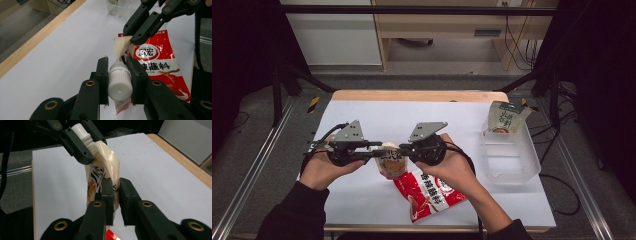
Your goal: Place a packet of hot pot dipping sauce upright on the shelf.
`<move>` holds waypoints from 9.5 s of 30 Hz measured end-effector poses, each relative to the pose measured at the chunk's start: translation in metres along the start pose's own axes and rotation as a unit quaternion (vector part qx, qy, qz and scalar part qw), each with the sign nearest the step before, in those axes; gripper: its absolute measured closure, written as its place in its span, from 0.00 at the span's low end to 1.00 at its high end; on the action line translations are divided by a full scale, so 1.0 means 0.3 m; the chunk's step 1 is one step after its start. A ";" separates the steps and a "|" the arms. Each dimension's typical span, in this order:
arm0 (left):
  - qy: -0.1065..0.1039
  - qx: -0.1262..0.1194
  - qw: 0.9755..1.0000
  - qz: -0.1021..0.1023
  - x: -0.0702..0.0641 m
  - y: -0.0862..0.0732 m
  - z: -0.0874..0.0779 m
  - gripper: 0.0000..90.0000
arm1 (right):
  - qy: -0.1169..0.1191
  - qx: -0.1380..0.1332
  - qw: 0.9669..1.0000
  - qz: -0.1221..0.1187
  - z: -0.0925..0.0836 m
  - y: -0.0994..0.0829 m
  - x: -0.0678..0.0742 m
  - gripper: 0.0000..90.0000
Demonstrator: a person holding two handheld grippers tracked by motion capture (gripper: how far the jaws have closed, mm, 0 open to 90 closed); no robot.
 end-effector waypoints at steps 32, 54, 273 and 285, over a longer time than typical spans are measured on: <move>-0.017 0.013 0.999 0.045 -0.029 0.069 -0.012 0.82 | -0.009 0.155 0.982 -0.111 -0.092 0.021 -0.023 0.36; -0.047 0.005 0.997 0.062 -0.089 0.098 0.054 0.82 | 0.026 0.207 0.971 -0.120 -0.060 0.007 0.002 0.83; 0.101 0.019 0.991 -0.082 -0.047 -0.518 0.042 0.06 | -0.234 0.136 0.962 0.021 -0.720 -0.326 -0.524 0.15; 0.125 0.003 0.988 -0.091 -0.022 -0.512 0.010 0.06 | -0.226 0.097 0.969 -0.004 -0.660 -0.236 -0.321 0.11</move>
Point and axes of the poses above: each handheld gripper's, and its own axes: z roughly forward along the jaws, y roughly out of its top, x roughly to its left, the point moved 8 cm from there along z, roughly forward along the jaws, and after that the axes turned 3 degrees about -x, right-handed, at the moved point
